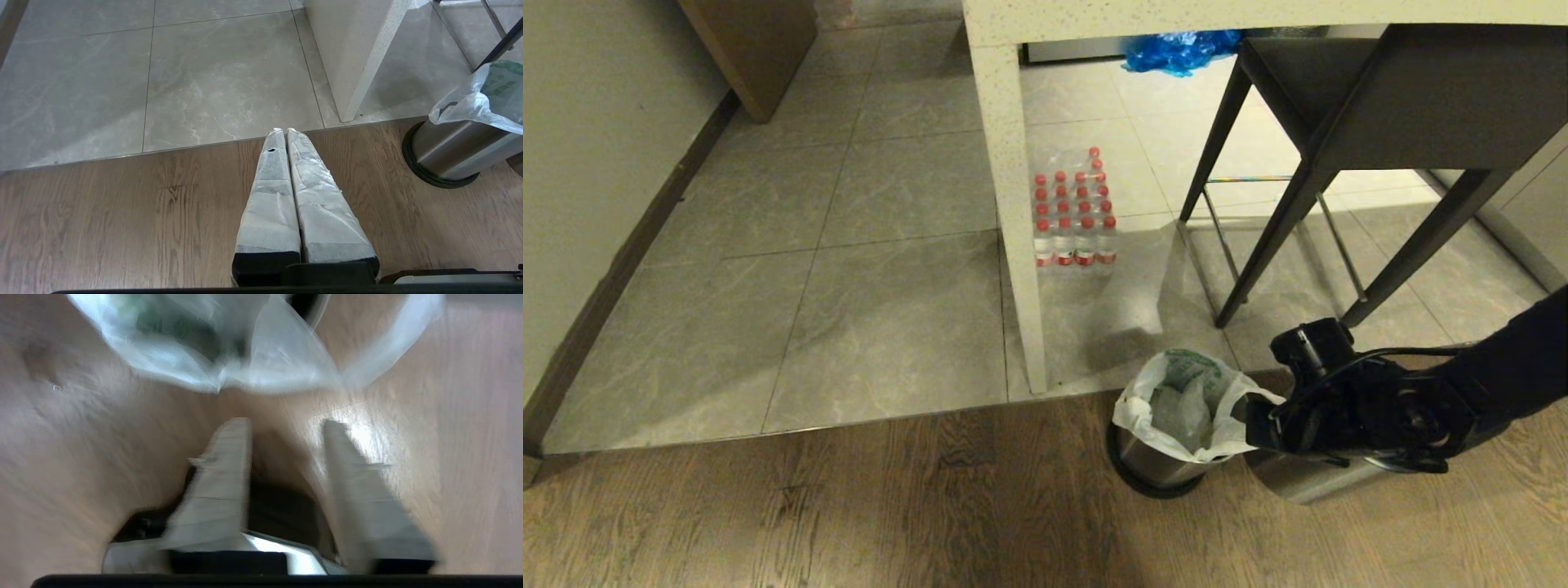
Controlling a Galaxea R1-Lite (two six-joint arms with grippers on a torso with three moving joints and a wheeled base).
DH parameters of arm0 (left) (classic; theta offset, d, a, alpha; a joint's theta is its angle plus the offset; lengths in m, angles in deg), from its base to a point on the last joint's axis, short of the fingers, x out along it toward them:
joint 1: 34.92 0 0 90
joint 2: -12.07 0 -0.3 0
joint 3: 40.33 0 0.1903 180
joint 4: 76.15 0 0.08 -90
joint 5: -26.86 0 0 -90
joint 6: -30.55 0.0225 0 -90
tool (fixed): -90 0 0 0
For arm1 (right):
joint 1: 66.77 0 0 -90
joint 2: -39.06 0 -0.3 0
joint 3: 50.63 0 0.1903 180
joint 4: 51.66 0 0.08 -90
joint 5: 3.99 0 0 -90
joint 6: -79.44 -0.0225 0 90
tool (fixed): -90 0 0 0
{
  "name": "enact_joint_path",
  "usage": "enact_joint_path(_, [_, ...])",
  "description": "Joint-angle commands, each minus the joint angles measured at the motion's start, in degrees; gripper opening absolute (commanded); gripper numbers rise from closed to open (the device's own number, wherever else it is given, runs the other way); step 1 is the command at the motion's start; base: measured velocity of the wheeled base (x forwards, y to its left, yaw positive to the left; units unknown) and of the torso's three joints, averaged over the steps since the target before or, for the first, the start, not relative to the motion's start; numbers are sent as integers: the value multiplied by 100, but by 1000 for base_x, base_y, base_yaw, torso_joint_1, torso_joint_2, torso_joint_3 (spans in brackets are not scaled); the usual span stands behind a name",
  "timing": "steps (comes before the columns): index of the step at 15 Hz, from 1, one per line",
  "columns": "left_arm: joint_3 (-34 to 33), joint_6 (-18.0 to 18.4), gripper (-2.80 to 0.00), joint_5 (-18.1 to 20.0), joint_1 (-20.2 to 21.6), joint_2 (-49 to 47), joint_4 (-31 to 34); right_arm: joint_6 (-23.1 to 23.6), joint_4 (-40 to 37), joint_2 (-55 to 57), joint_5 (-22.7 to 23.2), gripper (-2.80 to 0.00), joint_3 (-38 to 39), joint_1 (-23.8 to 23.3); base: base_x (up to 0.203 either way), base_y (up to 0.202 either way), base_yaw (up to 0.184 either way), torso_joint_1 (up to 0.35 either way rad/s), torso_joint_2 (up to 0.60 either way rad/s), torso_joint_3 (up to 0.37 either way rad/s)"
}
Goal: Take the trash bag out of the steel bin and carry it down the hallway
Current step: Pick up the trash bag
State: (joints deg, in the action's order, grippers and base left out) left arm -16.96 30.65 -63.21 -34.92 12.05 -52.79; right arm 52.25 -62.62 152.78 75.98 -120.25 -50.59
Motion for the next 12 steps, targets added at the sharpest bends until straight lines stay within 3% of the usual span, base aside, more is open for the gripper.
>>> enact_joint_path(1, [0, -1, -280, -3, 0, -6, 0, -27, -7, 26, -150, 0, 256, -1, 0, 0, 0, 0, 0, 0])
enact_joint_path(7, [0, -1, -280, -2, 0, -6, 0, -260, 272, 699, -251, 0, 159, -194, 0, 0, 0, 0, 0, 0])
enact_joint_path(12, [0, -1, -280, -1, 0, -6, 0, -606, 967, 1477, -271, 0, -767, -198, 0, 0, 0, 0, 0, 0])
